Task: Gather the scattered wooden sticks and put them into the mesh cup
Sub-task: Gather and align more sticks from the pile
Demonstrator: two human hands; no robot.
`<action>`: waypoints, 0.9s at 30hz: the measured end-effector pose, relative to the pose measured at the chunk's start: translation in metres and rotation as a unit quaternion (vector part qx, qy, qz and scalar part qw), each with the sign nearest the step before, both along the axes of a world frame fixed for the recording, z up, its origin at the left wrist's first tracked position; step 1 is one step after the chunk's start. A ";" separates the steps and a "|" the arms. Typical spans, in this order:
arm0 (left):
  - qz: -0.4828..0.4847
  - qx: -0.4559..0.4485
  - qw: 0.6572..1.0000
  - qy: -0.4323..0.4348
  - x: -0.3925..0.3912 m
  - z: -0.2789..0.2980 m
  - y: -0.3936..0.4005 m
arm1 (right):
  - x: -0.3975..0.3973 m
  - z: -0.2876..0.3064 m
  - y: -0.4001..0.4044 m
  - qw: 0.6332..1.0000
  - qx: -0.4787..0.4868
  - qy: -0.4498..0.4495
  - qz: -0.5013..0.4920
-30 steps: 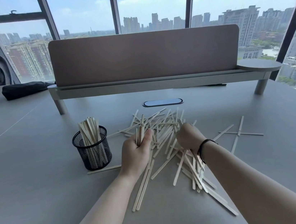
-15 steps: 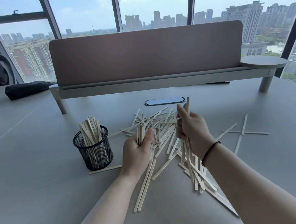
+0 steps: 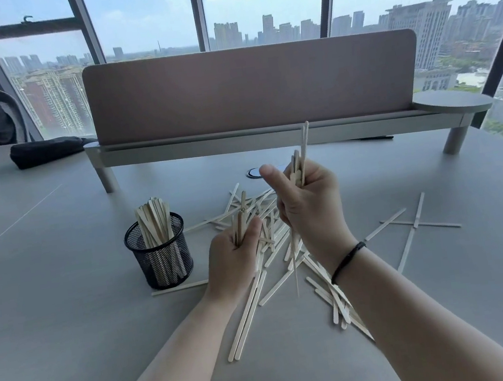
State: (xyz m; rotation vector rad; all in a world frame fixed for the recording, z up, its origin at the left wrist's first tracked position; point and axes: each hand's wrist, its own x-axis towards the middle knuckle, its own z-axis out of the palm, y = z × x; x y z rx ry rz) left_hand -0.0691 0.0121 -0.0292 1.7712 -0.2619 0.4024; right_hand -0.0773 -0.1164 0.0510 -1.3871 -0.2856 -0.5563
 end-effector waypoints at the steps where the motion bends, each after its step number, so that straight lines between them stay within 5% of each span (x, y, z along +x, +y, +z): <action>1: 0.001 -0.004 1.000 0.001 0.000 0.000 -0.001 | -0.004 0.000 0.003 0.999 -0.042 -0.017 -0.019; 5: 0.008 -0.014 1.000 0.009 0.002 -0.002 -0.001 | -0.018 -0.014 0.020 0.981 -0.161 -0.071 -0.080; 9: 0.013 -0.022 1.000 -0.003 0.002 -0.001 0.000 | -0.018 -0.035 0.026 0.963 -0.169 -0.131 -0.163; 27: 0.008 -0.086 0.995 0.050 -0.001 0.004 0.002 | -0.016 -0.045 0.014 0.990 -0.018 0.083 -0.109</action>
